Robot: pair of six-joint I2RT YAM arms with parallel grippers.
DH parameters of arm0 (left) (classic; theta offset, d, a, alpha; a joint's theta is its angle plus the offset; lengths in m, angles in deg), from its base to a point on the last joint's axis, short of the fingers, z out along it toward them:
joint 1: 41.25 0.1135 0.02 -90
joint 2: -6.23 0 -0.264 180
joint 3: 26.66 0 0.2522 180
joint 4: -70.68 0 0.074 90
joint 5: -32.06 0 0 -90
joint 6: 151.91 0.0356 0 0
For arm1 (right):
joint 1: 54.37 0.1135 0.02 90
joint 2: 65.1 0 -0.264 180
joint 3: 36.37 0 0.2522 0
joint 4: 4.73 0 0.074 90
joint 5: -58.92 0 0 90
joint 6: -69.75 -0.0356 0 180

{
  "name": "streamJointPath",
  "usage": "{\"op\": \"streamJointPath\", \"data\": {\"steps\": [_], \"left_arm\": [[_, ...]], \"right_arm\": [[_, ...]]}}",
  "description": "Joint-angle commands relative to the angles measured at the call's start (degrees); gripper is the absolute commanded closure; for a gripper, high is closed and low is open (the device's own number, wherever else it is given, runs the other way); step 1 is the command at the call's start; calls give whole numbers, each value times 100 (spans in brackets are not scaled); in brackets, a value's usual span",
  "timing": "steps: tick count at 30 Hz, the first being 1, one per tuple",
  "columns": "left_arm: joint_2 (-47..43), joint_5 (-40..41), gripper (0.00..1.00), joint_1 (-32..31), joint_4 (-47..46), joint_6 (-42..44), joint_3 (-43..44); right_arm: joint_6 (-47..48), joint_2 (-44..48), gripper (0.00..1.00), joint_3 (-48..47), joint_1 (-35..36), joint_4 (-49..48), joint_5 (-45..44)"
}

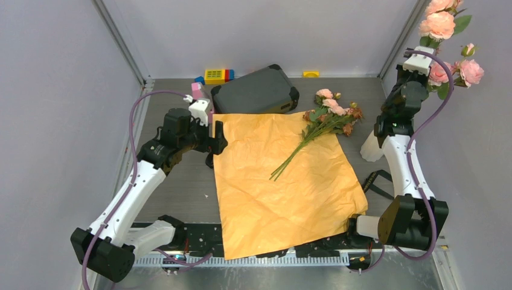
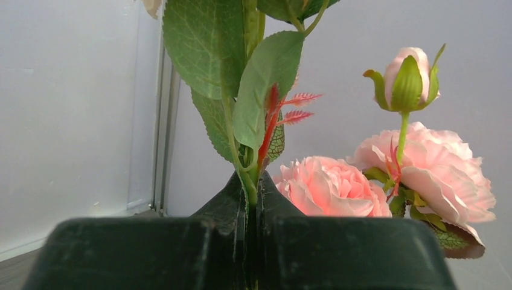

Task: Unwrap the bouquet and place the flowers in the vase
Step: Insert the fake flower into the vase.

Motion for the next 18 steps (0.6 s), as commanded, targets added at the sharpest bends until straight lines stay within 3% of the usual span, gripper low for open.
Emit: {"op": "streamJointPath", "data": {"steps": [1, 18], "left_arm": [[-75, -69, 8, 20, -113, 77, -11], [9, -178, 8, 20, -122, 34, -14]], "right_arm": [[166, -15, 100, 90, -27, -823, -450], [-419, 83, 96, 789, -24, -1004, -955]]}}
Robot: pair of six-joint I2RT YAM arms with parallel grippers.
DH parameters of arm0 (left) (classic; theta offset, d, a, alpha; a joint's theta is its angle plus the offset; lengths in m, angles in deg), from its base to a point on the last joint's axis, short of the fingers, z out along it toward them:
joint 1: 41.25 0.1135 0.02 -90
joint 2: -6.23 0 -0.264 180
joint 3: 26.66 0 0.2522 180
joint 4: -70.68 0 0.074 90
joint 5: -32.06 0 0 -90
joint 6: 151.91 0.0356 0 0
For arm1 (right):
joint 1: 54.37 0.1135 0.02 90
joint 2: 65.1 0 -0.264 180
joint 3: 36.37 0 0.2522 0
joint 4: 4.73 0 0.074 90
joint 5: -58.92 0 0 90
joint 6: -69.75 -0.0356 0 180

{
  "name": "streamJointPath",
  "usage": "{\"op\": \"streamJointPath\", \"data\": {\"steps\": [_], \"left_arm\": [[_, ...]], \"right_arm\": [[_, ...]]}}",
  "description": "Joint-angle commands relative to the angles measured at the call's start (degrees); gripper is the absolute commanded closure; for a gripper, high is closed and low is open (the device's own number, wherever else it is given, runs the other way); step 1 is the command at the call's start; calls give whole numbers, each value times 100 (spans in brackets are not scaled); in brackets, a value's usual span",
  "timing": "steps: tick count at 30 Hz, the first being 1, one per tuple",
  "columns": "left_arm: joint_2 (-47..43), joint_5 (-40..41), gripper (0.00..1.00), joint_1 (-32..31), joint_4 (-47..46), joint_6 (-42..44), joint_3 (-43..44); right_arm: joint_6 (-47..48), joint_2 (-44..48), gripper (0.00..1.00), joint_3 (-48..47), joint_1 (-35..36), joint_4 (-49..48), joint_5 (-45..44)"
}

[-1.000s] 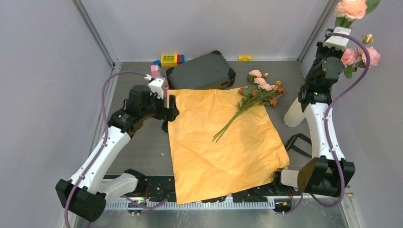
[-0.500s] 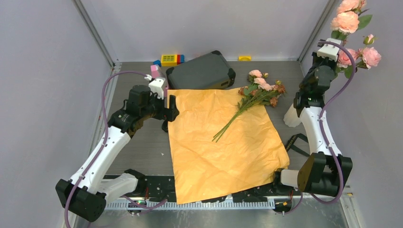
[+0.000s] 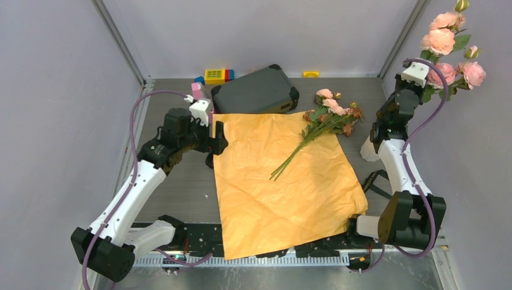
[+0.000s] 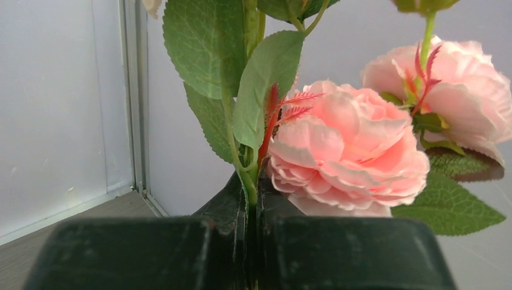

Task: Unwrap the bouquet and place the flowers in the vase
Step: Insert the fake flower into the vase.

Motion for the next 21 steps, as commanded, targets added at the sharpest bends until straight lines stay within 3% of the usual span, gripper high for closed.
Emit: {"op": "streamJointPath", "data": {"steps": [1, 8, 21], "left_arm": [[-1, -120, 8, 20, -123, 7, -19], [-1, -123, 8, 20, -122, 7, -14], [21, -160, 8, 20, -121, 2, -7]], "right_arm": [[-487, 146, 95, 144, -22, -443, -238], [-983, 306, 86, 416, -20, -222, -217], [-1510, 616, 78, 826, -19, 102, -344]]}}
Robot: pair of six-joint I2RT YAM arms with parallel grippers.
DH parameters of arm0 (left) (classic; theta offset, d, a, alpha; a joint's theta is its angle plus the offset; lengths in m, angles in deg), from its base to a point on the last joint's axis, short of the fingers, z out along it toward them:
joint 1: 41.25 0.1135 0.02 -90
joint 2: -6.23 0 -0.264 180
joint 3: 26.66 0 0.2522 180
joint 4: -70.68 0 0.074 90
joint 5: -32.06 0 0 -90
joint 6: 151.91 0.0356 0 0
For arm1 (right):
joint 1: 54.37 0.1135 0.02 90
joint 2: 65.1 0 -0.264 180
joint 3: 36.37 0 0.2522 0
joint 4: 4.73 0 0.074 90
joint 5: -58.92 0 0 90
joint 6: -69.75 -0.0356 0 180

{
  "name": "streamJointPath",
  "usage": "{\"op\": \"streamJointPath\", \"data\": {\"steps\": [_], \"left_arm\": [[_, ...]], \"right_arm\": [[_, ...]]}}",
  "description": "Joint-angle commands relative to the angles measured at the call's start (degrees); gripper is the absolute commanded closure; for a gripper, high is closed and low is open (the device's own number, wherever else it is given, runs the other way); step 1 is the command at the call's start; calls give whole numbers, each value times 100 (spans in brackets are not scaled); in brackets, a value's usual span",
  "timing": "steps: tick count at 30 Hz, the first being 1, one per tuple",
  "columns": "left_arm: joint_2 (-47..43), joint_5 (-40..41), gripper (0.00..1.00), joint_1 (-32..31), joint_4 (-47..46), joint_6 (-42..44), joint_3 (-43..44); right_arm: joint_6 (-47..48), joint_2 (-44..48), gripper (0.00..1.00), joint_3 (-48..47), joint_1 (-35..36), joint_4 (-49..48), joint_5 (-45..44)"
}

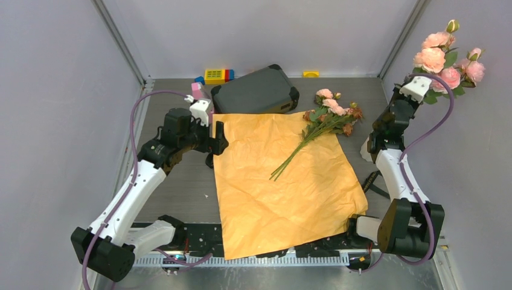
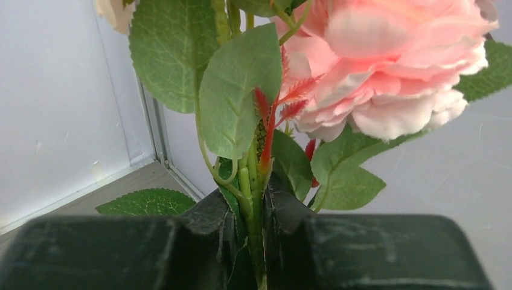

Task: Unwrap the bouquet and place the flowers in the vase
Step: Insert the fake flower into the vase.

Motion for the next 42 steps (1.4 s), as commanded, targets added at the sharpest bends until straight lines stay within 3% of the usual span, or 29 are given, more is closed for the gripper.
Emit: {"op": "streamJointPath", "data": {"steps": [1, 4, 18, 23, 31, 42], "left_arm": [[10, -103, 8, 20, -112, 8, -13], [2, -96, 8, 20, -111, 15, -22], [21, -79, 8, 20, -111, 18, -13], [-9, -29, 8, 20, -102, 31, -13], [-9, -35, 8, 20, -103, 26, -14], [5, -13, 9, 20, -111, 19, -34]], "right_arm": [[-531, 307, 77, 46, -19, -36, -123], [-708, 433, 67, 126, -19, 65, -106], [-1413, 1042, 44, 252, 2, 770, 335], [-1941, 1517, 31, 256, 22, 1405, 530], [-2552, 2409, 23, 125, 24, 2701, 1268], [-3258, 2851, 21, -313, 24, 4085, 1922]]}}
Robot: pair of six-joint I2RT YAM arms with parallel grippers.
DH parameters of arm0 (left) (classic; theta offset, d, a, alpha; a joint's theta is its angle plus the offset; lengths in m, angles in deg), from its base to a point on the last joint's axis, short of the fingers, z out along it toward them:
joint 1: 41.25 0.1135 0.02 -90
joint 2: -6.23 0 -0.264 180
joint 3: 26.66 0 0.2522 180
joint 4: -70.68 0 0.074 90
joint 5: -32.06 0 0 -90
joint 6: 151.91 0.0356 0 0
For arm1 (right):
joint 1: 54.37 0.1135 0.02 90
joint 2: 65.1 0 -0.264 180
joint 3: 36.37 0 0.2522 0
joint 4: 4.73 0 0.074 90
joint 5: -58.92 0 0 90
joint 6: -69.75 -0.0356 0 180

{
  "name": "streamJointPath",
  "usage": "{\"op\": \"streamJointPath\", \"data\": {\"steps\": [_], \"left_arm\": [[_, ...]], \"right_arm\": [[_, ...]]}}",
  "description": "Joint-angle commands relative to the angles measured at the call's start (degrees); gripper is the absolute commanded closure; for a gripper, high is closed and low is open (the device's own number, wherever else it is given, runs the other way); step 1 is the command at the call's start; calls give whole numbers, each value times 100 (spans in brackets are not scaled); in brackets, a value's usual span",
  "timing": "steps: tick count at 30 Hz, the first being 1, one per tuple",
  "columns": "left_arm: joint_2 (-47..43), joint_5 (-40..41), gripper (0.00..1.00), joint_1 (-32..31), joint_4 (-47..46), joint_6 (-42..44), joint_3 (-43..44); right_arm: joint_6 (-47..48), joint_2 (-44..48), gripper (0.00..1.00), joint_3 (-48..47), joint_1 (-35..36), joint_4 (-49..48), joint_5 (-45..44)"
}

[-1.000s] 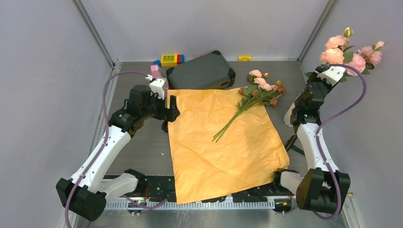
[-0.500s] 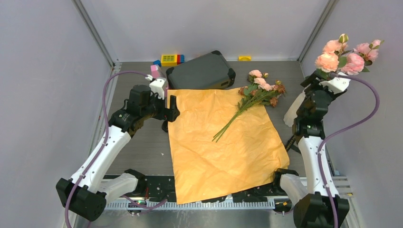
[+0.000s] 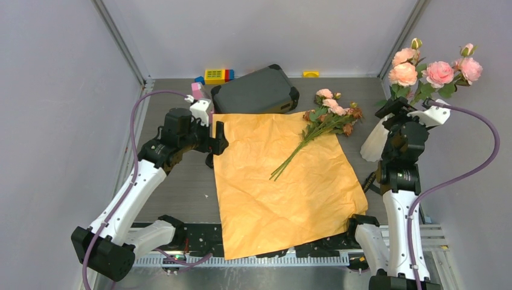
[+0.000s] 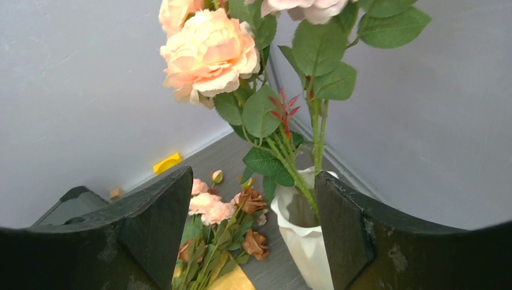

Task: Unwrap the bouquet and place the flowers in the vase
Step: Insert the fake flower into the vase, then pick up the fake flower from the wrapping paper.

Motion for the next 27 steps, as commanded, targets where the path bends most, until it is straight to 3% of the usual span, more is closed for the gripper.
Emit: {"op": "streamJointPath", "data": {"steps": [1, 8, 15, 27], "left_arm": [[-33, -19, 9, 20, -119, 7, -44], [-194, -586, 11, 14, -430, -213, -174], [-90, -834, 14, -273, -922, -1019, -549], [1191, 28, 20, -1962, -2315, -1804, -910]], "right_arm": [[-466, 229, 21, -343, 14, 513, 740], [-688, 86, 21, -659, 14, 945, 2756], [-1171, -328, 22, -956, 27, 1428, 3324], [-1973, -820, 31, -142, 266, 1317, 3957]]}}
